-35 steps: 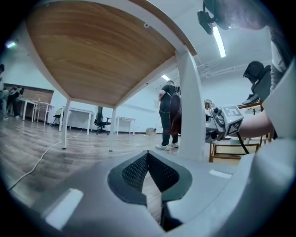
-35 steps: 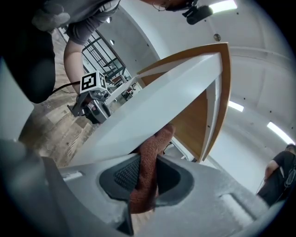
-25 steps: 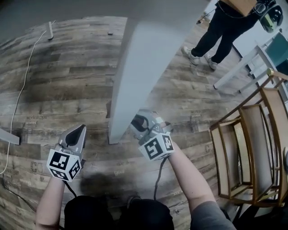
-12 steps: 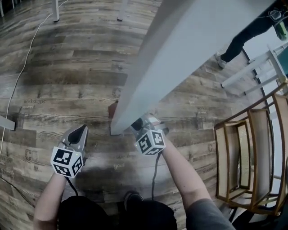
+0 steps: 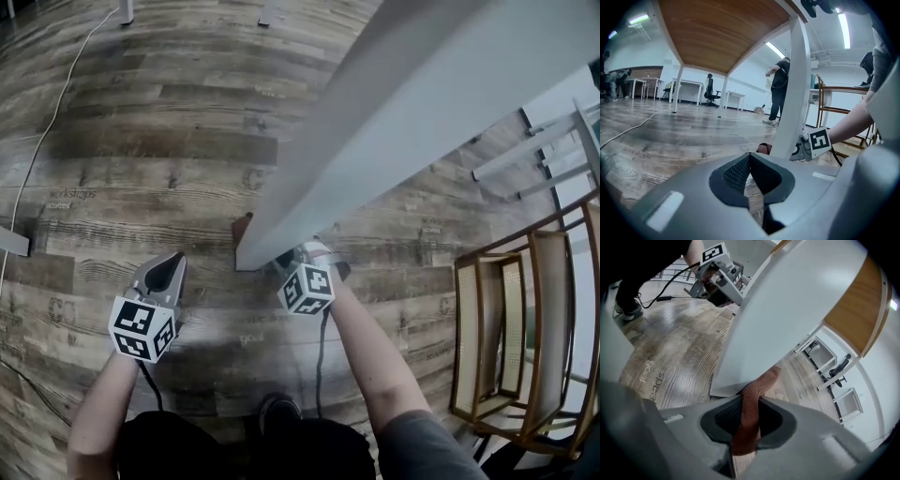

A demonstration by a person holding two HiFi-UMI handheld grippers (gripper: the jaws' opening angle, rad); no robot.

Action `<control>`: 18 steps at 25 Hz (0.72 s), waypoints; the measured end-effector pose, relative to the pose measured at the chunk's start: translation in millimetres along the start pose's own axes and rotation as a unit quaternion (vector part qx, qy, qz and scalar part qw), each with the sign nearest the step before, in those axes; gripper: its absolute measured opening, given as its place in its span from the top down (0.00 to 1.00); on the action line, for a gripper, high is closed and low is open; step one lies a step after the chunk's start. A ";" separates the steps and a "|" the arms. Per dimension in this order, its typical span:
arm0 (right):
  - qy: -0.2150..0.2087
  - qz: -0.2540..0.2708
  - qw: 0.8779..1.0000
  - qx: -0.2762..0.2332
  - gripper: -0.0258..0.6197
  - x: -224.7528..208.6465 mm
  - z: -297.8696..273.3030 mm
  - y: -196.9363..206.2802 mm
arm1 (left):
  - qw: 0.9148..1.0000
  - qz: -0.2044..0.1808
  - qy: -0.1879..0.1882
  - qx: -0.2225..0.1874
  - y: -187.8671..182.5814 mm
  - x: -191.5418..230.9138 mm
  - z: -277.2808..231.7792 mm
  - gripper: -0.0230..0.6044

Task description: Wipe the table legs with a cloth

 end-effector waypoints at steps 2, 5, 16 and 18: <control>-0.009 0.003 1.000 0.014 0.86 3.2 -7.9 1.4 | 1.000 0.006 0.001 0.006 4.8 -0.1 -0.6 0.93; -0.016 0.003 0.999 0.029 0.86 7.0 -15.0 4.3 | 1.000 0.006 0.007 0.012 9.5 -1.6 -1.0 0.93; 0.085 -0.183 0.978 -0.043 0.86 -9.8 35.8 20.0 | 1.000 0.016 -0.001 -0.012 -14.6 8.0 -0.2 0.93; 0.105 -0.211 0.969 -0.071 0.86 -13.1 55.6 16.0 | 0.999 0.025 -0.001 -0.025 -26.9 9.0 1.3 0.93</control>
Point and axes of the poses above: the fingertips, and each gripper's own axes: z backward along the fingers, x to its left, y out of its underside, the point moved 10 cm from there along z, backward along the fingers, and after that the axes turned 12 degrees about -y, right-handed, at the moved point
